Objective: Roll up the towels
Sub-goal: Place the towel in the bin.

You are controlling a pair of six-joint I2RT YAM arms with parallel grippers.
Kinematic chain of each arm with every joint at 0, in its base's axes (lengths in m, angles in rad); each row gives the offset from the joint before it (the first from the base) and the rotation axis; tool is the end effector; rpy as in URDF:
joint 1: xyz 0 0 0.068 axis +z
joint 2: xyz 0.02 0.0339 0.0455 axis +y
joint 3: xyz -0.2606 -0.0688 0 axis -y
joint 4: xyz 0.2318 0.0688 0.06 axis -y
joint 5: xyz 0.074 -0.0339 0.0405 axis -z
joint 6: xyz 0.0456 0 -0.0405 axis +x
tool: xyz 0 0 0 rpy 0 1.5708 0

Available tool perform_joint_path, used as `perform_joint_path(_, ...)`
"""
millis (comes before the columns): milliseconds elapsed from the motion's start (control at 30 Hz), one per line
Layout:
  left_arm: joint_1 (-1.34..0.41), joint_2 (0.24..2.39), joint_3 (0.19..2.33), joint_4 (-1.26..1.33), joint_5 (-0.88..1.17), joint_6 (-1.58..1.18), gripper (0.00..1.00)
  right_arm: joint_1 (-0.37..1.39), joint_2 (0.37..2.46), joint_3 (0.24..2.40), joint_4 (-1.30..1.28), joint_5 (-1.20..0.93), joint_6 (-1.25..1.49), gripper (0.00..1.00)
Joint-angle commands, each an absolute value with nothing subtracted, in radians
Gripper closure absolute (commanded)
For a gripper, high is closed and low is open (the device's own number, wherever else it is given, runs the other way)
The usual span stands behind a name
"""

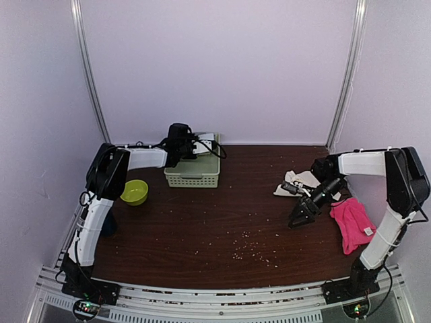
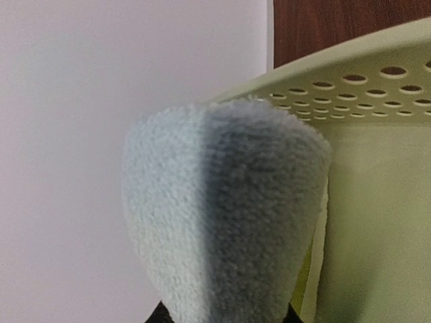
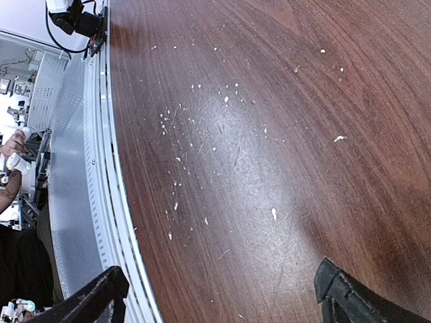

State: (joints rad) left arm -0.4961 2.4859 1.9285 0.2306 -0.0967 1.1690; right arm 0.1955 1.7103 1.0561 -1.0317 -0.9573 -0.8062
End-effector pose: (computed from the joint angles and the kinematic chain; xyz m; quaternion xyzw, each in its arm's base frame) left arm 0.5017 -0.2665 0.1624 0.5815 0.5671 0.2292 0.5364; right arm 0.2529 0.0881 0.1785 -0.4023 0.7900 0.4539 0.0895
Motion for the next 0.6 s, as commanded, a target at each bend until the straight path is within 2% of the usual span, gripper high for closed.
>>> perform_joint_path(0,-0.483,2.484,1.925,0.259,-0.071,1.165,1.00,0.189,1.724,1.086,-1.070,-0.985,-0.838,0.00)
perform_joint_path(567,-0.477,2.549,1.988,0.065,0.036,1.096,1.00,0.189,1.754,1.100,-1.097,-0.992,-0.862,0.00)
